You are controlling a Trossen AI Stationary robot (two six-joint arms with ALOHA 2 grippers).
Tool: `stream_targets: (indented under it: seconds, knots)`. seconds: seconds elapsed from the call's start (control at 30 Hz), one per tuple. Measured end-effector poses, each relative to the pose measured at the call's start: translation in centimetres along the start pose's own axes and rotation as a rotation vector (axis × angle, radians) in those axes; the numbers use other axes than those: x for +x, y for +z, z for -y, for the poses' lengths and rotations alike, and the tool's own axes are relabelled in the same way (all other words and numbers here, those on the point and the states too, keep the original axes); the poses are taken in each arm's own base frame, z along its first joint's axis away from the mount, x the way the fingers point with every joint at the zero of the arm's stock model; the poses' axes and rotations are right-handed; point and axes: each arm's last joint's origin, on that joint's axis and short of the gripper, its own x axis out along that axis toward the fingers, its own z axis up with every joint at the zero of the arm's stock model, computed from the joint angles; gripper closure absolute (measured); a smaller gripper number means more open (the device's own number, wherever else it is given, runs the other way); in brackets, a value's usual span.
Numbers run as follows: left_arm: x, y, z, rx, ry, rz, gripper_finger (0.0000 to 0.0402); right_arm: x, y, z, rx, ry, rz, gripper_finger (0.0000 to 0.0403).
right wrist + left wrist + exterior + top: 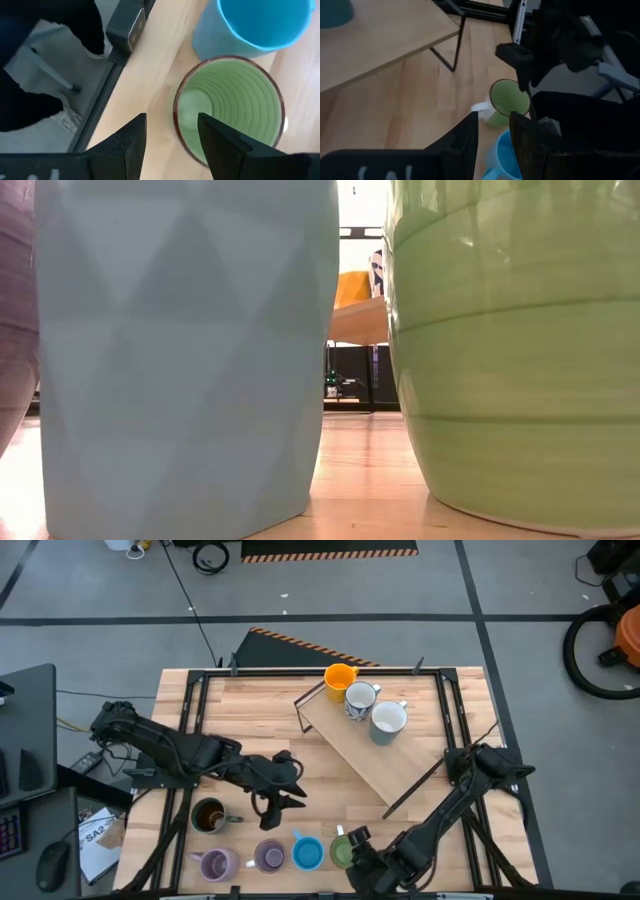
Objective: Place coffee mugs
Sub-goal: Put the green mug on the shelf
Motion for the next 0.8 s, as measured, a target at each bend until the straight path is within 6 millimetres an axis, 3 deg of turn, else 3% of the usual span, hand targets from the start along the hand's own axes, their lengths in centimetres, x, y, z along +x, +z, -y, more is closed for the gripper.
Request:
stream_targets:
  seconds: [0.33, 0.8]
  knots:
    - [0.0, 0.0, -0.2, -0.001, 0.015, -0.002, 0.0285, 1.6, 0.1, 1.7, -0.004, 0.013, -0.064, 0.0224]
    - [0.0, -0.2, -0.3, 0.003, 0.022, -0.019, 0.0285, 3.9, -0.2, 2.1, -0.026, 0.072, -0.118, 0.0248]
